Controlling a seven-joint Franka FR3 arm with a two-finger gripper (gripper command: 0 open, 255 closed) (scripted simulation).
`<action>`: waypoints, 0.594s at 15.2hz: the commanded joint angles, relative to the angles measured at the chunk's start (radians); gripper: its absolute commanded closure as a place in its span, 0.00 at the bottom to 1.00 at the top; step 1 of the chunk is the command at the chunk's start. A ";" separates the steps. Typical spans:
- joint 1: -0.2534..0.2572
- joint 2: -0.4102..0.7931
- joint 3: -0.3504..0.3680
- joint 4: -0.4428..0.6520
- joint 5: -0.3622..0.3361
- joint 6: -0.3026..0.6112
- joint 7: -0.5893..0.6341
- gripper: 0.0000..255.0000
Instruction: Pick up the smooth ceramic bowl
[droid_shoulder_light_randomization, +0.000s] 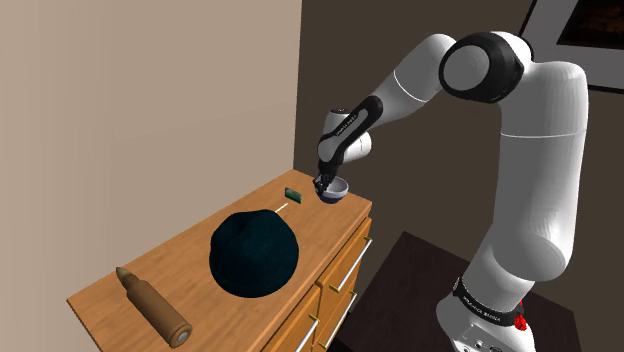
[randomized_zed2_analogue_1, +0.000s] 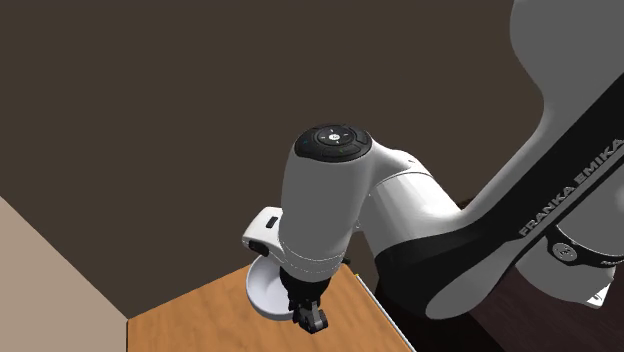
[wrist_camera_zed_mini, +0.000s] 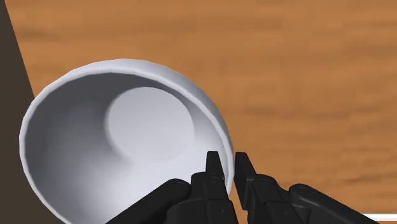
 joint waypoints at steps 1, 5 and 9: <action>-0.001 0.001 -0.001 -0.001 0.000 0.000 0.000 1.00; 0.002 -0.019 -0.004 0.002 -0.006 -0.023 0.003 1.00; 0.007 -0.062 -0.011 0.006 -0.017 -0.069 0.011 1.00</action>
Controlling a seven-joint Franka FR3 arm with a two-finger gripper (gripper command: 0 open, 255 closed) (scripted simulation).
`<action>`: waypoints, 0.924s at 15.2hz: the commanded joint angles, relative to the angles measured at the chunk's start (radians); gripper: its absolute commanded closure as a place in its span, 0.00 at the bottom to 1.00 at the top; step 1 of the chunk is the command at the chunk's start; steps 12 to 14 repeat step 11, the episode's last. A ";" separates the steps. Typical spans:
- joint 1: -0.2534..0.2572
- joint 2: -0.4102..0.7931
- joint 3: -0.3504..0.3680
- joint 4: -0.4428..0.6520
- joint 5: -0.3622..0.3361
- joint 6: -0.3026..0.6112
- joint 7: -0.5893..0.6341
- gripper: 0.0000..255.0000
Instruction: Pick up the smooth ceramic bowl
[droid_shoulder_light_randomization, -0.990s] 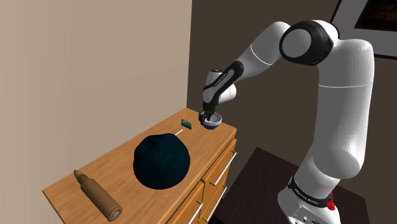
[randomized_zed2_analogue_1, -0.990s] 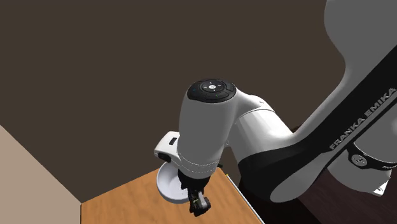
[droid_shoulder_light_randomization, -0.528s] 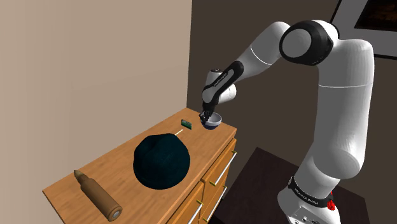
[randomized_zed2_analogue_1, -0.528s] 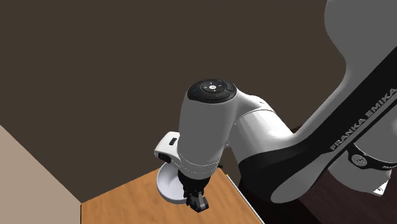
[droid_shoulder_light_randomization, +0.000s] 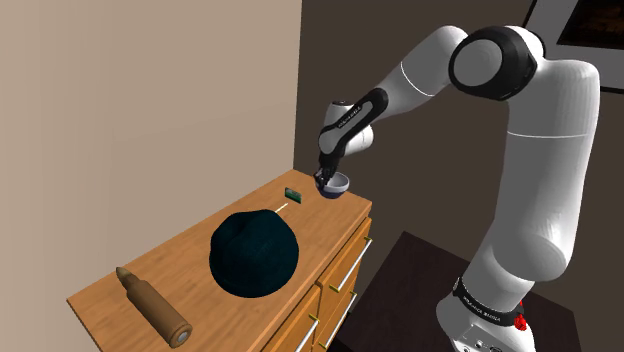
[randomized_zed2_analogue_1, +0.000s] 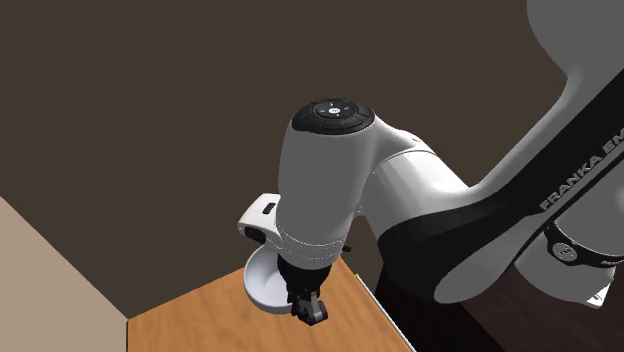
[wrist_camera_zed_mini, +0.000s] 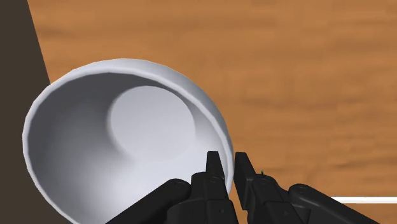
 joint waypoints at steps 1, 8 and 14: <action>0.002 -0.022 -0.003 0.001 -0.006 -0.023 0.003 1.00; 0.008 -0.090 -0.011 0.017 -0.025 -0.106 0.015 1.00; 0.009 -0.101 -0.012 0.021 -0.028 -0.120 0.017 1.00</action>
